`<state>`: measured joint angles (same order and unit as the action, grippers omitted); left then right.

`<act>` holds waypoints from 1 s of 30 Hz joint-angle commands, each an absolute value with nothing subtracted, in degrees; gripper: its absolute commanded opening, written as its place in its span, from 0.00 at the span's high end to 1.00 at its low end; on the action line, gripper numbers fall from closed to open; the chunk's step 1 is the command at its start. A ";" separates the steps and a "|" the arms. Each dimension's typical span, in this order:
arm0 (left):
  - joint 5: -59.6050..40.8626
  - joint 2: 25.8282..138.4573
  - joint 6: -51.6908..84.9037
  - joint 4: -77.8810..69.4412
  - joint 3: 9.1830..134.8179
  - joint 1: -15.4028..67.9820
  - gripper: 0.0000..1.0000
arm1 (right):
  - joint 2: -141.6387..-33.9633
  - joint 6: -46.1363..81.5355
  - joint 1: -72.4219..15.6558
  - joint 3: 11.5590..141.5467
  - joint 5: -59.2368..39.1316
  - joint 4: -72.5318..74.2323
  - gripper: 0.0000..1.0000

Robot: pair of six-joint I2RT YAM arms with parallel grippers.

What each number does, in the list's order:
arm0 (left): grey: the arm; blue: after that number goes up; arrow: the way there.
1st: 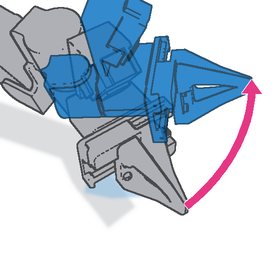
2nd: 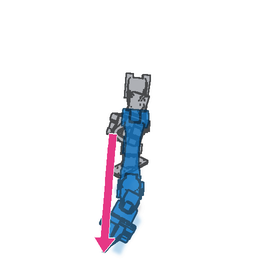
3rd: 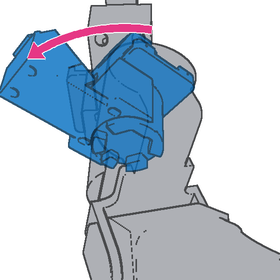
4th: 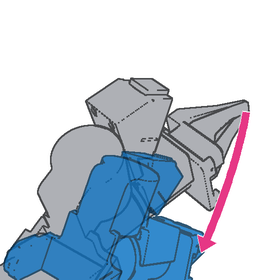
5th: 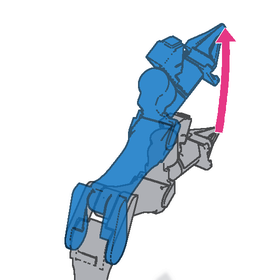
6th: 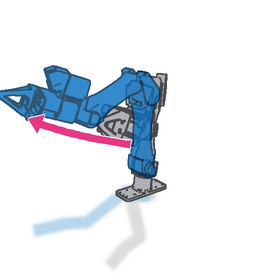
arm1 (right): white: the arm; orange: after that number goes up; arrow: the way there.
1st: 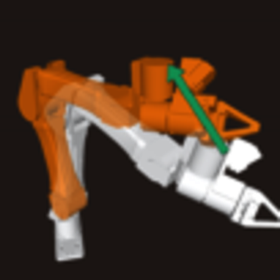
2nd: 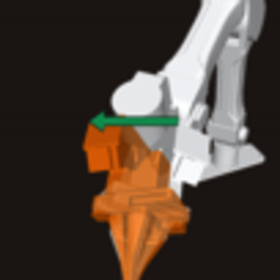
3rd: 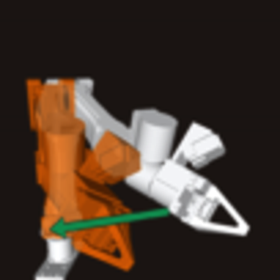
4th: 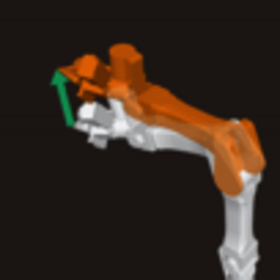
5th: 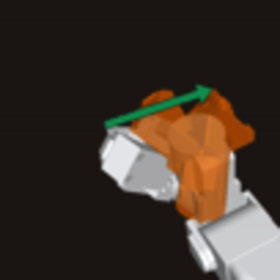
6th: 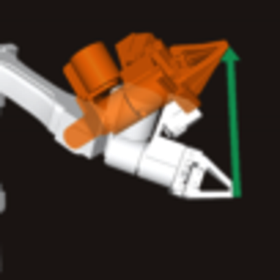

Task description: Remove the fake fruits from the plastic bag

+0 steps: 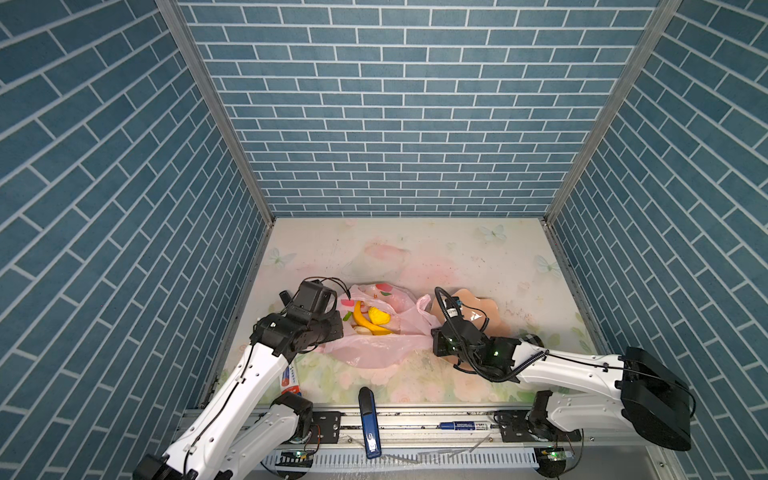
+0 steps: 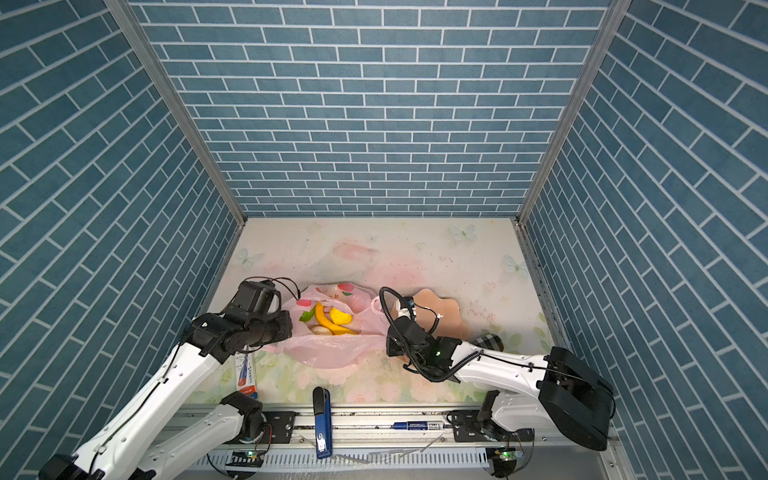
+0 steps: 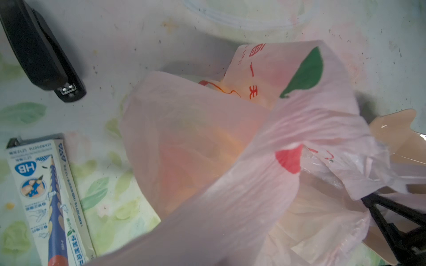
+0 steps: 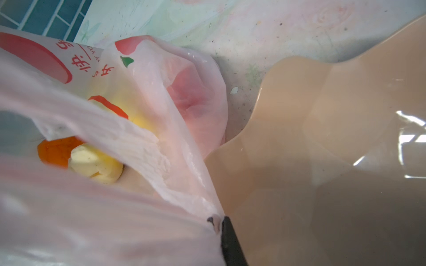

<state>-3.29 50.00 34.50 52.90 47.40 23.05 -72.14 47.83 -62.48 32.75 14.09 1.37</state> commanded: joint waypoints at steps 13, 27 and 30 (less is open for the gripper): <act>-5.03 56.12 34.82 51.17 49.32 22.93 0.88 | -64.68 40.08 -65.68 50.48 9.65 -23.45 0.47; -4.37 59.27 33.23 51.21 51.86 22.86 0.89 | -52.37 34.63 -70.66 65.57 27.45 -47.88 0.57; -5.51 59.55 32.64 51.57 51.83 22.85 0.89 | -60.89 28.37 -70.57 74.08 24.35 -48.58 0.58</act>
<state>-5.13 59.18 33.91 50.37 51.51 23.05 -54.30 36.10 -70.46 66.70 23.44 -45.23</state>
